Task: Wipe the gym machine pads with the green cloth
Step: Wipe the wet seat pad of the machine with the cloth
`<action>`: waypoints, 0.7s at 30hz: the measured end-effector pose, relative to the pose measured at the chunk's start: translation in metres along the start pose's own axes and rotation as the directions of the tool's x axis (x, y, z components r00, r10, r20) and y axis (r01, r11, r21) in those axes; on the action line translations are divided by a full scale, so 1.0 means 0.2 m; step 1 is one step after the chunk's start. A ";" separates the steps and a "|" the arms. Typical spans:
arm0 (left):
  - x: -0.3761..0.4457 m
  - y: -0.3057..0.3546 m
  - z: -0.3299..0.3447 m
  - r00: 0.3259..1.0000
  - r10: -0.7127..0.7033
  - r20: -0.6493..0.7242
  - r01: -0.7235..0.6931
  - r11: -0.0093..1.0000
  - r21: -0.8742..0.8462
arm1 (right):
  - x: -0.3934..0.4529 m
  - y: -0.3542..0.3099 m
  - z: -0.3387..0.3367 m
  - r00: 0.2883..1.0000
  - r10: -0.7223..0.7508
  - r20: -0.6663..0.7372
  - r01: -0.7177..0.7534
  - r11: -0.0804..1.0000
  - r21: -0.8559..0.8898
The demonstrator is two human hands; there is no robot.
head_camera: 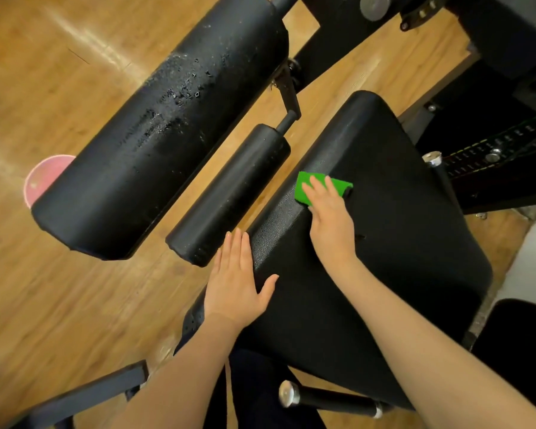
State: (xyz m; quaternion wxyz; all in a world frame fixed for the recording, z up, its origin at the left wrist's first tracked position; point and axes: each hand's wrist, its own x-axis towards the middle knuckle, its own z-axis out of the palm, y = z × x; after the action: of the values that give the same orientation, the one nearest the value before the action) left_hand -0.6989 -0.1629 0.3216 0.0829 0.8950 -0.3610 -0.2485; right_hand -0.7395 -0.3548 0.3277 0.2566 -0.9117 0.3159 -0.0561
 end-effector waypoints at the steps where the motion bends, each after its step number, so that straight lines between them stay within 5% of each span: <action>1: 0.00 0.00 -0.01 1.000 -0.006 0.004 0.006 1.000 0.002 | -0.04 -0.01 0.01 1.000 0.010 -0.005 -0.010 1.000 0.006; 6: 0.00 0.02 -0.05 0.997 -0.032 0.067 0.030 0.999 0.031 | -0.29 -0.08 0.06 0.998 0.059 -0.015 -0.059 0.998 0.029; 11: -0.01 0.05 -0.13 0.982 -0.027 0.186 0.010 0.996 0.094 | -0.48 -0.15 -0.01 0.970 0.149 0.191 -0.152 0.988 0.001; 16: -0.02 0.02 -0.33 0.952 0.161 0.259 -0.217 0.955 0.205 | -0.44 -0.25 -0.14 0.937 0.240 0.254 -0.242 0.970 -0.023; 21: 0.00 -0.08 -0.58 0.904 0.349 0.246 -0.411 0.866 0.284 | -0.42 -0.51 -0.20 0.948 0.280 0.151 -0.282 0.960 -0.009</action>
State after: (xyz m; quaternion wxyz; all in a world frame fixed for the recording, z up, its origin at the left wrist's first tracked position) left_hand -0.6313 -0.1542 0.4162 -0.0544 0.7797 -0.5732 -0.2462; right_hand -0.7611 -0.2544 0.4189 0.2908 -0.8575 0.4216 0.0482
